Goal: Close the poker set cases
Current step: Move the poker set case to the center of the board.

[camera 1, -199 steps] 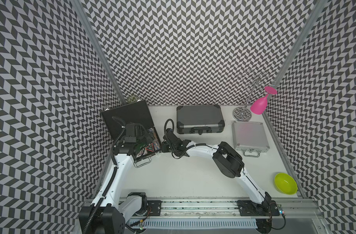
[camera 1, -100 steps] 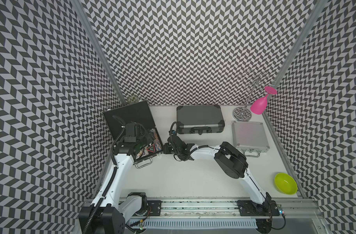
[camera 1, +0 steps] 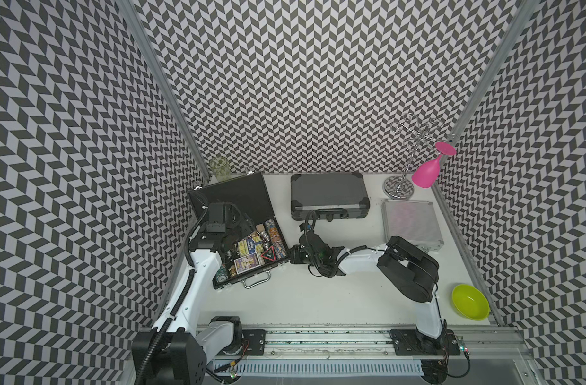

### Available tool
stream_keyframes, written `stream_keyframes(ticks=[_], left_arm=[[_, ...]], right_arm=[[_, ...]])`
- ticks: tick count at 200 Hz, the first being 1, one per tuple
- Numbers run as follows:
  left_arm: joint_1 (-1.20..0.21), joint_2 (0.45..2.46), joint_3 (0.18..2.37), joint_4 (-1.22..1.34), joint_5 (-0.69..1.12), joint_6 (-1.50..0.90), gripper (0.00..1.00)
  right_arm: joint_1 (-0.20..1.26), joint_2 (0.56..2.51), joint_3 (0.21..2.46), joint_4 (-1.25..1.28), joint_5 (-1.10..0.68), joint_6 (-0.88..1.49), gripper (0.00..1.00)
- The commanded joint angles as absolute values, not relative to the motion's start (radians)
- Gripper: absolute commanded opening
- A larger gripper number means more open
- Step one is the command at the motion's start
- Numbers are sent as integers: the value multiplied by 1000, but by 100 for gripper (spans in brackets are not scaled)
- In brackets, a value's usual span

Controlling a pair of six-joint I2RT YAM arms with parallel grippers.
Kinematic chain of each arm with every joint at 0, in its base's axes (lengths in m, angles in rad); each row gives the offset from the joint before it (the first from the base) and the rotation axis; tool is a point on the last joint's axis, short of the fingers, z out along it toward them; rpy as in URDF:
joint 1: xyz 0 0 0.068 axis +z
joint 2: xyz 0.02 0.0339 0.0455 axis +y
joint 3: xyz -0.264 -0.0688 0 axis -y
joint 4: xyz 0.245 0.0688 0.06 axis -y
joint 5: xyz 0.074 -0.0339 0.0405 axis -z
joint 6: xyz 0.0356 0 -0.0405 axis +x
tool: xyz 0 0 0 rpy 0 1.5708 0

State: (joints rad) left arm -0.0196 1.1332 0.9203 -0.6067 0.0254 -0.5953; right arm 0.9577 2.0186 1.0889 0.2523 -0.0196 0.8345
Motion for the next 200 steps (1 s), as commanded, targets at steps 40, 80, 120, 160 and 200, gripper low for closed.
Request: stream_keyframes(ticks=[40,80,120,160,200], left_arm=[[133,1152,908,-616,-64,-589,76],[149,1153,875,-584,-34,-596,76],[155,1156,848,-560,-74,-586,76],[181,1164,845,-551,-72,-594,77],[165,1151,826,-521,-38,-618,75]], right_arm=[[943,1983,904,-2,22,911,2],[946,1909,952,-1,8,806,32],[925,1816,1073,-55,23,737,51],[807,1780,1119,-42,34,720,56],[649,1767,1107,83,-12,688,51]])
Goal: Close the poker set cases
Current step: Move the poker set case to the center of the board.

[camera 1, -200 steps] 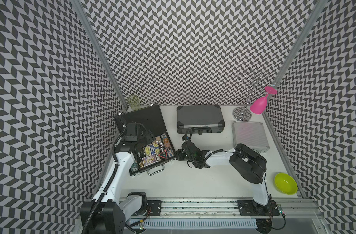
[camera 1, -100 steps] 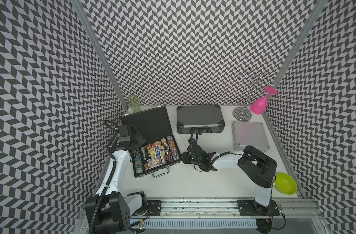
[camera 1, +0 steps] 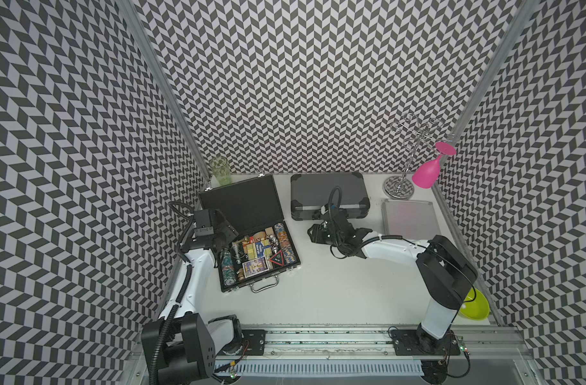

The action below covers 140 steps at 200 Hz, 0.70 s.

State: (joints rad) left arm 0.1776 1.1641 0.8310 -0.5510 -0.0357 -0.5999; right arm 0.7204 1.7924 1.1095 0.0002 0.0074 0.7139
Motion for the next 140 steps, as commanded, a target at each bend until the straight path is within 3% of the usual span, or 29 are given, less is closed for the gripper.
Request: stream_keyframes(ticks=[1,100,140], left_arm=[[163,1150,827,-521,-40,-618,75],[123,1108,894,-543,-5,-627,76],[111,1097,893,-545,-12,-624,76]], right_arm=[[645,1768,1108,85,-14,687,51],[552,1951,1120,322,-131,877,47],[548,2038,1165,336,-103,911,45]])
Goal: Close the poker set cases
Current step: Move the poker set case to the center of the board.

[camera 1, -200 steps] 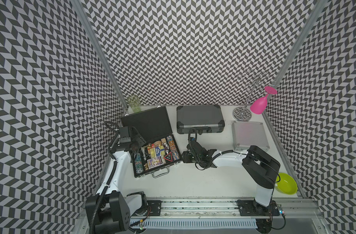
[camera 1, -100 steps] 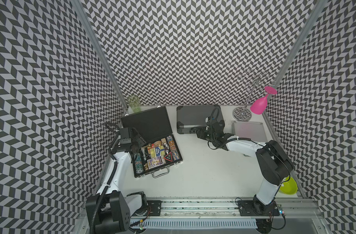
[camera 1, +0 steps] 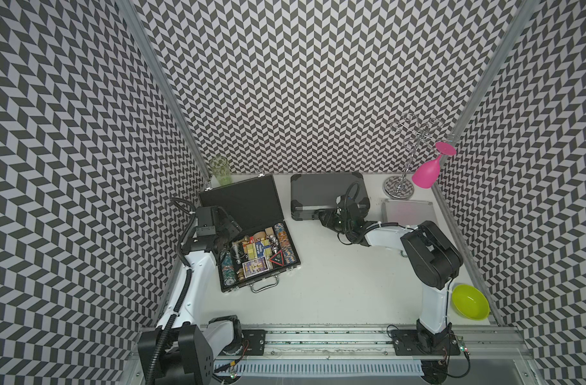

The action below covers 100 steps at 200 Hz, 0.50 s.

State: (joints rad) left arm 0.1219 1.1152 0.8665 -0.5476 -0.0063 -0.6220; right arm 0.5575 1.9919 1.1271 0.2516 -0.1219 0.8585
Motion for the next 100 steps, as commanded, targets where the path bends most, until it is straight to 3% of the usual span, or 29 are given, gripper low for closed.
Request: stream_keyframes(ticks=[1,100], left_arm=[[111,1097,893,-545,-12,-624,76],[93,1117,896,-537,-40,-614,76]], right_arm=[[548,2041,1166,336,-103,912,45],[513,2148,1266,291,-115,904,42]])
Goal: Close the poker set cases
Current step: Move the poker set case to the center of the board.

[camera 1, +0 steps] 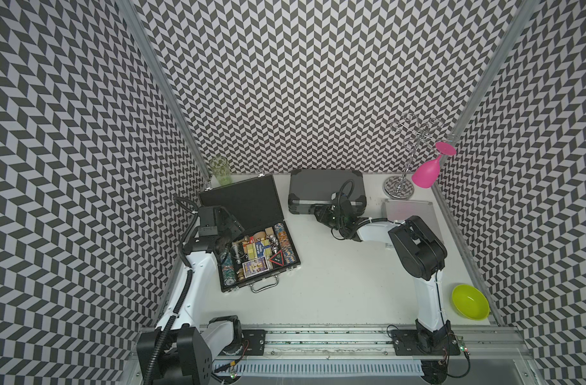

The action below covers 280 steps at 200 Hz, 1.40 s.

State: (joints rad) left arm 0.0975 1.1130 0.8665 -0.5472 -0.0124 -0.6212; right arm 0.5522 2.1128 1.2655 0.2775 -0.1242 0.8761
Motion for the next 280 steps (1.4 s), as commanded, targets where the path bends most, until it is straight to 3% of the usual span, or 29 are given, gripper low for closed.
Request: stream_keyframes(ticks=[1,82,198,232,280], left_arm=[[93,1117,897,-536,-40,-614,76],[70,1136,921,-531,-99,-611,76],[42,1178,928,-557,-176,-584,77],[41,1171,931,-560,-167,-595,77],[39,1156,943,-576,-150,-599,76]], right_arm=[[511,2148,1264,291,-116,905,42],[462,2000,1080,334,-88,877,43],[390,2052,1233,225,-183,744,43],[446,1926,1177,177,-198,642,46],[640,1793,1044,150,-169,569,46]])
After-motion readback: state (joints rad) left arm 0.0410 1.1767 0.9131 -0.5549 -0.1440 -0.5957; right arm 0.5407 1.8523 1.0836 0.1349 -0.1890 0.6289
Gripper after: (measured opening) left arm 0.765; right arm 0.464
